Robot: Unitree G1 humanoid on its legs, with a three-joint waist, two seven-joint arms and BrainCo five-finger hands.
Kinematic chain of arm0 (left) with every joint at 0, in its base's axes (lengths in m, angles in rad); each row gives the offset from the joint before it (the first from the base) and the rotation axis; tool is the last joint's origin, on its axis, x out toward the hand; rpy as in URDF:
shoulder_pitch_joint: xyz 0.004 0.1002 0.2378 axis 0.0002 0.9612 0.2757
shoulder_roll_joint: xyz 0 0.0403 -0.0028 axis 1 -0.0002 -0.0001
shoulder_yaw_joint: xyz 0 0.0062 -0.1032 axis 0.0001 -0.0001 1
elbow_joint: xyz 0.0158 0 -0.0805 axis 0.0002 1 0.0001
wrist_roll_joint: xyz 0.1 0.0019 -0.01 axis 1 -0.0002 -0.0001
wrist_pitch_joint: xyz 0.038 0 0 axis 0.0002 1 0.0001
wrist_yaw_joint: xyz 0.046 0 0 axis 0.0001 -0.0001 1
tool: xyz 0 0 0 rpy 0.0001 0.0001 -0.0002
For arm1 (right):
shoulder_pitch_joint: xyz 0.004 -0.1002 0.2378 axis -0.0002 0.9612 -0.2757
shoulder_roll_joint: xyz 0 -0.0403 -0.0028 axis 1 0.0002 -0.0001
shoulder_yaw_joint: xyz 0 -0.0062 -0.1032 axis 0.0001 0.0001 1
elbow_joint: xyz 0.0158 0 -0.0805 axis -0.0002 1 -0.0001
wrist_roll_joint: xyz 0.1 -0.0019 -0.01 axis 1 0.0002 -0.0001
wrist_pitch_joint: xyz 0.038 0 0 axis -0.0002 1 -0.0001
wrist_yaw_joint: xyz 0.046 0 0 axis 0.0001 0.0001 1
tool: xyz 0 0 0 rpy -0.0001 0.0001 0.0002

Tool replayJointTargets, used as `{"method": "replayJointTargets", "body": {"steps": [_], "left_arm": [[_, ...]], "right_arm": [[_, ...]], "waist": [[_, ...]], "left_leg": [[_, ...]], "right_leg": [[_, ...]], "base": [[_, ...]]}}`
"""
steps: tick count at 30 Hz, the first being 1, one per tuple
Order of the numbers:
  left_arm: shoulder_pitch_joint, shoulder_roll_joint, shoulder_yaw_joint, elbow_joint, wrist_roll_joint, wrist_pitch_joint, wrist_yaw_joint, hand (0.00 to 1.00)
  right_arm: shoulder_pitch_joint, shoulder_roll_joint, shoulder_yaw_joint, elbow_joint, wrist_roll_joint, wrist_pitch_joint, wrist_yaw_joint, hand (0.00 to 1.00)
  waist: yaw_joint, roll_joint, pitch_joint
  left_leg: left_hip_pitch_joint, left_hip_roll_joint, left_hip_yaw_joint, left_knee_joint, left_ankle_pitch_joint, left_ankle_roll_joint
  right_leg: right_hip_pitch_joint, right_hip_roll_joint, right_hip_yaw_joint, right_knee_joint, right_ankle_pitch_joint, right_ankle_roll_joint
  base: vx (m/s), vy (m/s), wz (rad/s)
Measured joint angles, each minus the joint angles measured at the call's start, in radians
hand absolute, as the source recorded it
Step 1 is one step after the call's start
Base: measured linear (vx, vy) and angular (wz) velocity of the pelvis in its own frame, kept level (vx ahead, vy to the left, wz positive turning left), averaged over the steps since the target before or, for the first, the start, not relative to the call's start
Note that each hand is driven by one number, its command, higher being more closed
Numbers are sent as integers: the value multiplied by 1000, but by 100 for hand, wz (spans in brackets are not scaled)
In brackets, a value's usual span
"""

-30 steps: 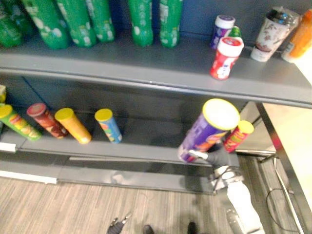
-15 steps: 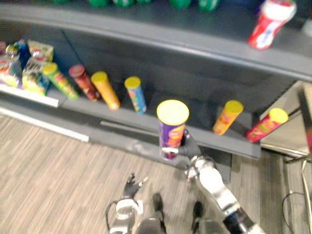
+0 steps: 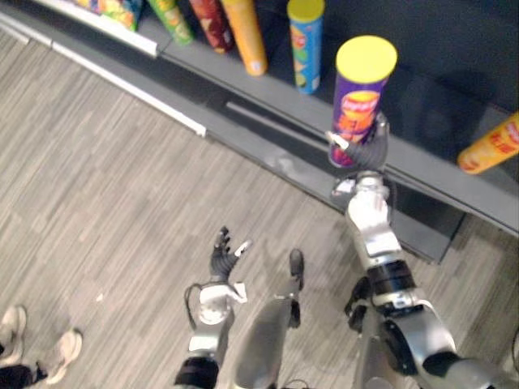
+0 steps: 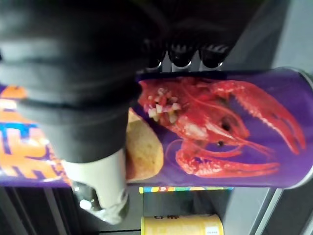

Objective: Put the gum and the chips on the shelf.

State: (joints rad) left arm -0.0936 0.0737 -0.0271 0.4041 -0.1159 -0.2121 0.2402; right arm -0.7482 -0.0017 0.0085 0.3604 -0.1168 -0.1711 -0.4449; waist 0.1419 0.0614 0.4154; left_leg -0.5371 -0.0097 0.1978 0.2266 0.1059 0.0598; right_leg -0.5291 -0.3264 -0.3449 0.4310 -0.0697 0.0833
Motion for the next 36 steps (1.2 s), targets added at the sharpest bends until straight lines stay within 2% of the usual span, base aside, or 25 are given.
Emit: {"method": "replayJointTargets", "body": {"steps": [1,7,8,18,29,36], "left_arm": [[2,-25,24,-7,-2,-7,2,0],[18,-42,45,-7,-36,-6,17,0],[18,-44,47,-7,-36,-6,20,0],[1,-74,54,75,-34,4,23,0],[-32,-78,73,122,-35,4,30,0],[-32,-82,71,122,-37,3,33,0]], "right_arm": [[-31,1,0,-25,1,1,-24,100],[-74,1,-31,-34,8,7,-80,100],[-87,1,-48,-35,9,7,-93,100],[-176,-14,-158,-37,52,7,-139,100],[-252,-63,-197,-30,55,6,-167,100],[-266,-76,-197,18,56,8,-187,100]], "waist": [[-1,26,24],[1,26,24],[1,25,24],[3,18,28],[4,19,28],[7,19,28]], "left_leg": [[7,13,-11,3,-80,-26],[-13,39,12,-26,-64,-49],[-13,41,16,-33,-51,-65],[-21,68,36,-43,-38,-61],[-71,72,8,-52,-28,-87],[-92,69,5,-51,-21,-85]], "right_leg": [[-15,-20,-7,47,-13,-9],[-27,-19,-58,46,-42,-20],[-33,-21,-61,54,-45,-25],[-69,-19,-87,108,-68,-44],[-122,-26,-114,156,-122,-61],[-152,-38,-116,186,-136,-64]], "base": [[51,-62,20],[41,-104,16],[74,-111,8],[91,-109,-3],[35,-99,7],[17,-77,4]]}}
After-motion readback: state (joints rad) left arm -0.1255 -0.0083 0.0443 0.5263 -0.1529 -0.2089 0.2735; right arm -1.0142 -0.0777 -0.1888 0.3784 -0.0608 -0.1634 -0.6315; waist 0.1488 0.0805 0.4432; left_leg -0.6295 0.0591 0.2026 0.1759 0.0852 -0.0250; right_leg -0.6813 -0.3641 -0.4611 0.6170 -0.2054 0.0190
